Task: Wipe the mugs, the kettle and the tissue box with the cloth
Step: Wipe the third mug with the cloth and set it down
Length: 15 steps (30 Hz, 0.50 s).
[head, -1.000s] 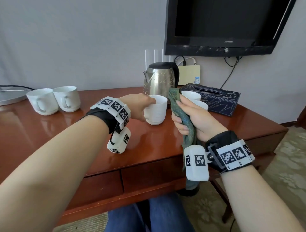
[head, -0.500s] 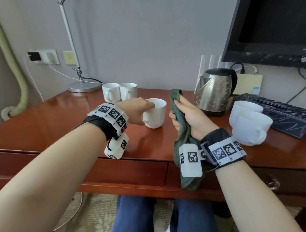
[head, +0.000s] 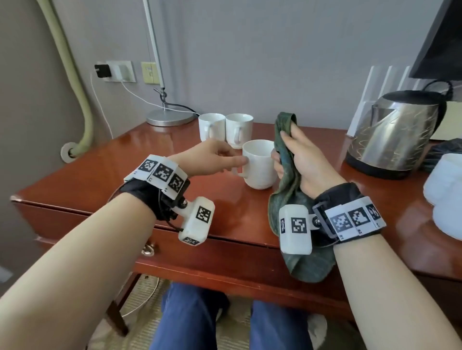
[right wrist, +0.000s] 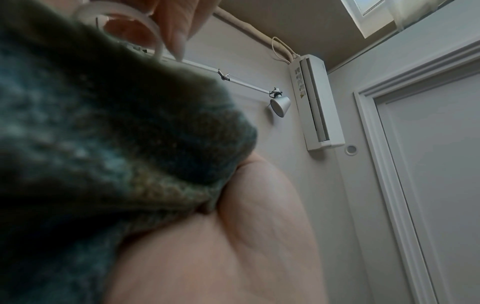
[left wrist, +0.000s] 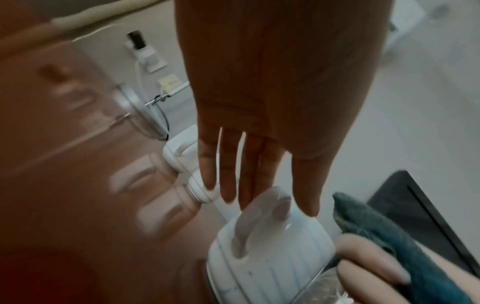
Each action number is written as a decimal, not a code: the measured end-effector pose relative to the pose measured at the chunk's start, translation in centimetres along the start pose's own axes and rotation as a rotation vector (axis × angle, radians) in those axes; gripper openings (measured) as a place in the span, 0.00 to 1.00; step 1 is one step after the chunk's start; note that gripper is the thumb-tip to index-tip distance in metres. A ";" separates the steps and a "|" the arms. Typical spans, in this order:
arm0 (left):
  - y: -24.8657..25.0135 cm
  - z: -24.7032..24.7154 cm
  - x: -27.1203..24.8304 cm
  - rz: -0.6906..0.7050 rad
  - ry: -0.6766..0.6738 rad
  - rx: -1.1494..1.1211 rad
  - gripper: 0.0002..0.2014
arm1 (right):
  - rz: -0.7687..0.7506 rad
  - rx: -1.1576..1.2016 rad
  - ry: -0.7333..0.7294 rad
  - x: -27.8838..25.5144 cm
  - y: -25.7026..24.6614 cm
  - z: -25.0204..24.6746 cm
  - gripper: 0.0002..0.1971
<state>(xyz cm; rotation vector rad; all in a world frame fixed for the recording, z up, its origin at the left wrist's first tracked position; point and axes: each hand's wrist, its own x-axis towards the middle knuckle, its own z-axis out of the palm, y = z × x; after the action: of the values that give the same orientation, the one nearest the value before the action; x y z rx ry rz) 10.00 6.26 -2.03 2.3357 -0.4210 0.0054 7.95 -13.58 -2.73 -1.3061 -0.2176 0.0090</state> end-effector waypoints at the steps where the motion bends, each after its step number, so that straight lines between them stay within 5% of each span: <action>1: -0.2 0.0 0.1 0.011 -0.037 -0.063 0.14 | -0.002 0.019 -0.007 -0.1 0.0 -0.1 0.20; 6: -0.5 0.4 0.9 -0.019 -0.086 -0.152 0.17 | -0.016 0.034 0.027 -0.4 -0.6 -0.5 0.19; 15: 1.4 1.7 2.2 -0.234 -0.153 -0.717 0.19 | -0.031 0.020 0.019 -0.4 -2.1 -1.0 0.19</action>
<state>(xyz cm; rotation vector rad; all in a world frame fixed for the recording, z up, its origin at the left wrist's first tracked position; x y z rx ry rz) 11.45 3.56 -1.99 1.6634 -0.1751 -0.3775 7.44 -15.12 -1.04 -1.2825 -0.2212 -0.0273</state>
